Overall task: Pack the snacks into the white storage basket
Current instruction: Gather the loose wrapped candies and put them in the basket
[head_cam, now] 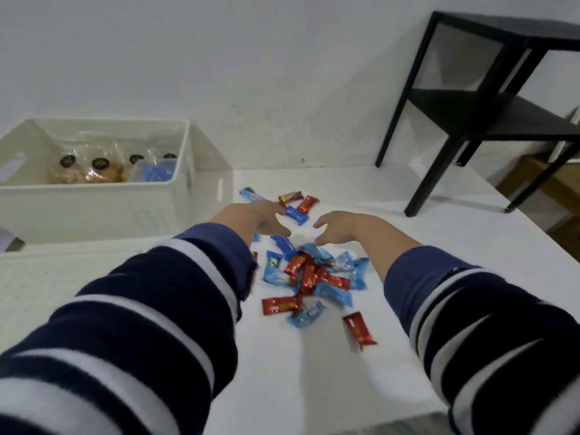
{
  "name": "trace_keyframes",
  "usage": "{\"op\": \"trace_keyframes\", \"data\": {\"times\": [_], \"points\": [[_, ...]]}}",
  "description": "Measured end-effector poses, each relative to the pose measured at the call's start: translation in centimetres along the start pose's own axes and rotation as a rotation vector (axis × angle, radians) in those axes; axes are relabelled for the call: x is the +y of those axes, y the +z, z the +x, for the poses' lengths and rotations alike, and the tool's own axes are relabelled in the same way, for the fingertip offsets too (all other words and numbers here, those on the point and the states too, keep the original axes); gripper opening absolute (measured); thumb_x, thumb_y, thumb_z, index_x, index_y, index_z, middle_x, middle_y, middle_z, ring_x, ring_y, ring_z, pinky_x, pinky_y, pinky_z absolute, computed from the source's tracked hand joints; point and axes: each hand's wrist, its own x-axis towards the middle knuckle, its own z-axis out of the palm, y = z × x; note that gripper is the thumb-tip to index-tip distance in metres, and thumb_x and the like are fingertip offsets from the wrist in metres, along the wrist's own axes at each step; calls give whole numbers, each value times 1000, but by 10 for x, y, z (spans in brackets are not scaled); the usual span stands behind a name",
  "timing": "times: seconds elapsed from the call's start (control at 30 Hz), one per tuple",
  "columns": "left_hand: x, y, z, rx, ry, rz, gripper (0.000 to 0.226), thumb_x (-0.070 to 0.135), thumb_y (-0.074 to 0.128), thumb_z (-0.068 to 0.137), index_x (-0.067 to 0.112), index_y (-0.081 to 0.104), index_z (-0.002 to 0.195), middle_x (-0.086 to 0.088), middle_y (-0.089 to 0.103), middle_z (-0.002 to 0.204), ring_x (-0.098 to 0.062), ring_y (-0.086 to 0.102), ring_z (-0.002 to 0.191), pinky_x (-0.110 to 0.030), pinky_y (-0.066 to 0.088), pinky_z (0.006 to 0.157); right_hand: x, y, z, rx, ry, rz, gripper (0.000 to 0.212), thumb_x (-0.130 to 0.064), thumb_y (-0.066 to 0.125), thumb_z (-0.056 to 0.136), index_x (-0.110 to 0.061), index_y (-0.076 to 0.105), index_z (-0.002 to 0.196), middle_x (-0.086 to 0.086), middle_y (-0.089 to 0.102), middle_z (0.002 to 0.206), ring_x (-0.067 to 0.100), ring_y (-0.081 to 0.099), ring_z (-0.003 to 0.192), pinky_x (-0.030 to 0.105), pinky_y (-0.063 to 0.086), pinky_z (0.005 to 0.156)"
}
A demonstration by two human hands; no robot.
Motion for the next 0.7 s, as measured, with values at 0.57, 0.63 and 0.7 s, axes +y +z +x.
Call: {"op": "trace_keyframes", "data": {"times": [0.57,0.63,0.7], "points": [[19,178,12,113,-87,189,125,100,35,50,44,-26,143,7,-35,154,-38,-31,141,-76,-5,105,92,150,51,220,-91,-64,119,-83,56,61,-46,-18,146,0,-34,155,40,-31,140,73,-3,106],[6,181,20,150,-108,180,123,99,35,50,46,-25,143,7,-33,155,-39,-32,140,-77,-6,103,93,147,66,246,-142,-138,117,-87,53,59,-50,-20,143,-4,-33,155,41,-28,141,74,0,107],[-7,181,28,168,-122,163,117,99,34,52,49,-22,143,7,-30,156,-40,-29,141,-77,-4,103,91,147,81,265,-210,-175,111,-89,48,60,-55,-20,141,-9,-30,156,41,-23,143,74,4,107]]}}
